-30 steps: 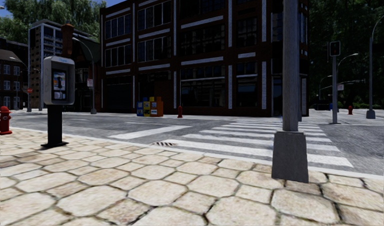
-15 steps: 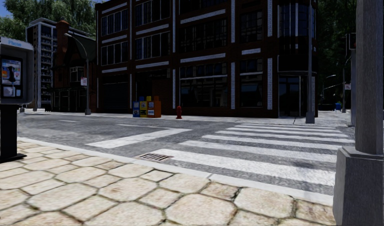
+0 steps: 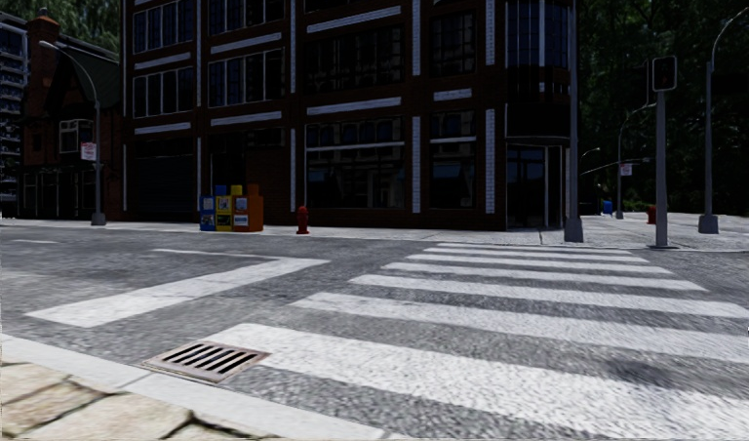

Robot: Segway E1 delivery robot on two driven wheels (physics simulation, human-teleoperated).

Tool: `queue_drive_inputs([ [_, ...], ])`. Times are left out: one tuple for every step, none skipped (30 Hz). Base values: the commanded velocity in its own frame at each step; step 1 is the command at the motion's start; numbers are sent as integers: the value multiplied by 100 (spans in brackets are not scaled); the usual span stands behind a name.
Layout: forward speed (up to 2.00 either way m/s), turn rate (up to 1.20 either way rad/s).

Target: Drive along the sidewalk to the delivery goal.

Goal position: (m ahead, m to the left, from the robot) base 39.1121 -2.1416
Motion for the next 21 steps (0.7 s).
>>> queue_drive_inputs([
  [164, -47],
  [164, -47],
  [164, -47],
  [164, -47],
  [164, -47],
  [164, -47],
  [164, -47],
  [164, -47],
  [164, -47],
  [164, -47],
  [164, -47],
  [164, -47],
  [164, -47],
  [164, -47],
  [164, -47],
  [164, -42],
  [164, -35],
  [164, -35],
  [164, -23],
  [164, -11],
  [164, -3],
])
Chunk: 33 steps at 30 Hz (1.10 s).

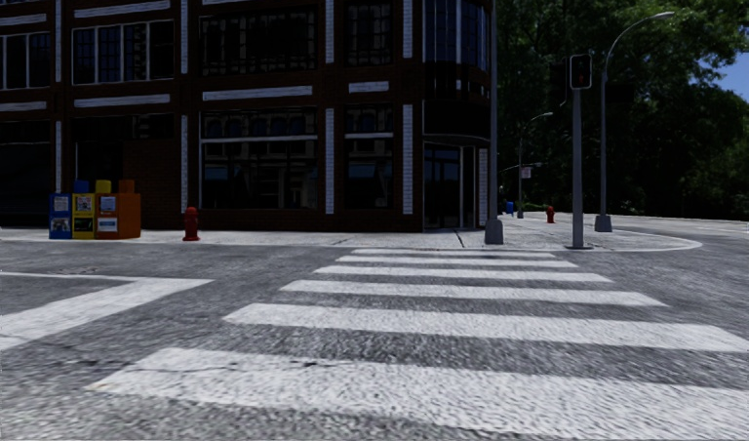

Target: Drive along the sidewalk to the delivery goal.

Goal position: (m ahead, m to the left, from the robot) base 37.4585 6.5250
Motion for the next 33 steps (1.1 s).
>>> queue_drive_inputs([
  [164, -3],
  [164, -3],
  [164, -3],
  [164, -3],
  [164, -3],
  [164, -4],
  [164, -11],
  [164, -15],
  [164, -15],
  [164, -17],
  [164, -21],
  [164, -24],
  [164, -26],
  [164, -26],
  [164, -28],
  [164, -32],
  [164, -34],
  [164, -34],
  [164, -35],
  [164, -35],
  [164, -35],
  [164, -36],
  [164, -36],
  [164, -36],
  [168, -36],
  [190, -36],
  [197, -26],
  [197, -26],
  [199, -16],
  [199, -15],
  [199, -14],
  [199, -13],
  [199, -13],
])
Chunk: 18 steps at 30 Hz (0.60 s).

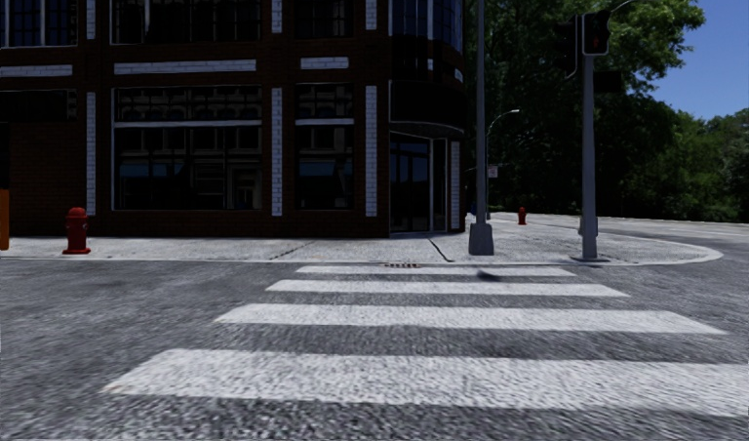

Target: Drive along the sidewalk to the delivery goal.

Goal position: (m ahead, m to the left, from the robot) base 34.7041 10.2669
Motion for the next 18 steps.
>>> queue_drive_inputs([
  [199, -3],
  [199, 0],
  [199, 0],
  [199, 0],
  [199, 0],
  [199, 0],
  [199, 0],
  [199, 0],
  [199, 0],
  [199, 0],
  [199, 0],
  [200, 0],
  [200, 0],
  [200, 0],
  [200, 0],
  [200, 0],
  [200, 0],
  [200, 0],
])
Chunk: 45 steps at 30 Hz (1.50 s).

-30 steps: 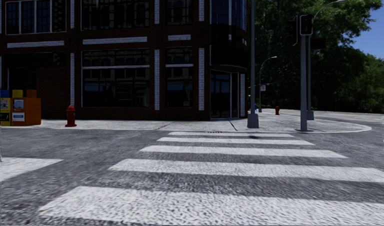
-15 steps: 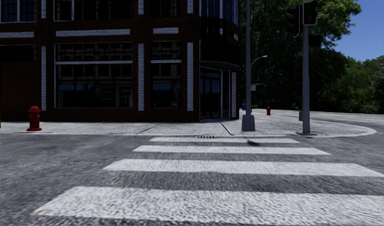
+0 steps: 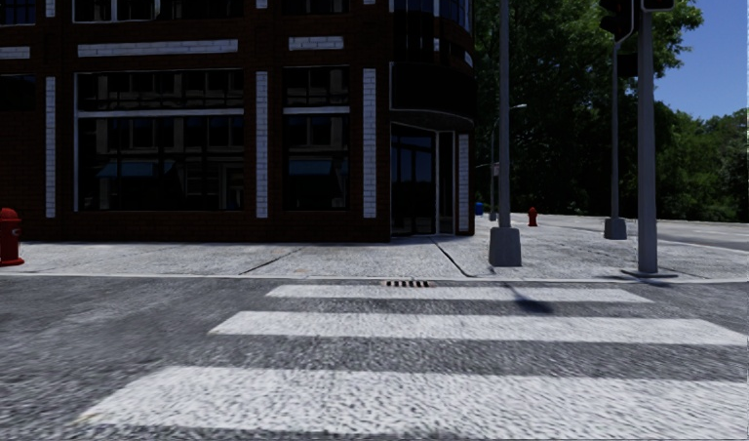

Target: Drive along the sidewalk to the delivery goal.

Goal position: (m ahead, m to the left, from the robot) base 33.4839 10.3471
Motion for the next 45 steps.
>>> queue_drive_inputs([
  [200, -6],
  [200, -10],
  [200, -10],
  [200, -11],
  [200, -11],
  [200, -14],
  [200, -18],
  [200, -21],
  [200, -21],
  [200, -23],
  [200, -25],
  [200, -25],
  [200, -26],
  [200, -28],
  [200, -28],
  [200, -28],
  [200, -28],
  [200, -28],
  [200, -28],
  [200, -28],
  [200, -28],
  [200, -28],
  [200, -28],
  [200, -28],
  [200, -28],
  [200, -28],
  [200, -28],
  [200, -28],
  [200, -28],
  [200, -28],
  [200, -28],
  [200, -28],
  [200, -28],
  [200, -28],
  [200, -28],
  [200, -28],
  [200, -28],
  [200, -28],
  [200, -28],
  [200, -28],
  [200, -28],
  [200, -28],
  [200, -28],
  [200, -28],
  [200, -28],
])
